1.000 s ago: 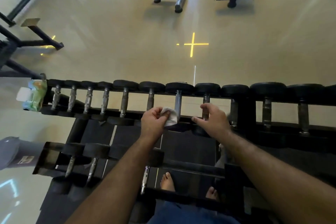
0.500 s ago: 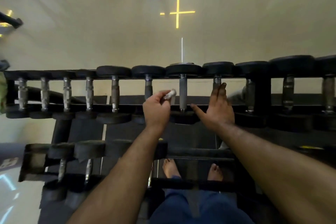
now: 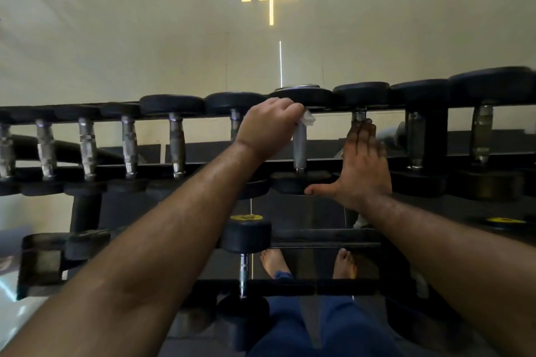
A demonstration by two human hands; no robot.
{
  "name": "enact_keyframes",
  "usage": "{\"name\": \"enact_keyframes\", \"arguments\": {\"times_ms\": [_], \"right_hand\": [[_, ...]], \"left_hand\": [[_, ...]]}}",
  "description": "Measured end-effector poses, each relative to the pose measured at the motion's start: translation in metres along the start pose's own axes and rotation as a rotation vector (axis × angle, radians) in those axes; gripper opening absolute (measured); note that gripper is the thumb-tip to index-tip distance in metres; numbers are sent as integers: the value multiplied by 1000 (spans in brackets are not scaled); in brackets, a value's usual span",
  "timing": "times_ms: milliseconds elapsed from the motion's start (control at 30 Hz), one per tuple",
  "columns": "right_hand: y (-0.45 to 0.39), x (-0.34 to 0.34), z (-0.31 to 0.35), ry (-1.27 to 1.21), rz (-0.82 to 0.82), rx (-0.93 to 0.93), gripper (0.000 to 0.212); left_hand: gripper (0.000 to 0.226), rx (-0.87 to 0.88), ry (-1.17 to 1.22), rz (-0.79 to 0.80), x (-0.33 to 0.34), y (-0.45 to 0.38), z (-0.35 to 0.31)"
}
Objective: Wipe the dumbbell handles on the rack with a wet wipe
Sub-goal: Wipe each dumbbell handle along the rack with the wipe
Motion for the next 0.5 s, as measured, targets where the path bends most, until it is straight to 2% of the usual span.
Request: {"name": "enact_keyframes", "arguments": {"times_ms": [67,133,267,333,400,500], "right_hand": [[1,0,1,8,12,-3,182],[1,0,1,-1,14,-6,181],[2,-2,-1,-20,27,-22,180],[1,-2,-1,-27,24,-25,179],[2,-2,0,-35,35,-30,178],[3,-3,0,-22,55,-24,178]], "left_hand": [[14,77,-71,7,16,5,-8],[23,63,-52,48,28,16,-12],[42,50,106,288,44,50,-20],[39,48,164,352,39,65,-24],[30,-78,217,259,22,63,-22],[19,-310,209,1,-3,41,-12]]}}
Point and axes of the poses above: each hand's wrist, its own y-axis away from the middle knuckle, its own x-axis out of the palm, z = x × y, the point moved 7 cm from there along -y, towards the middle knuckle, and after that the axes turned 2 degrees about -y, right-handed, at the moved point
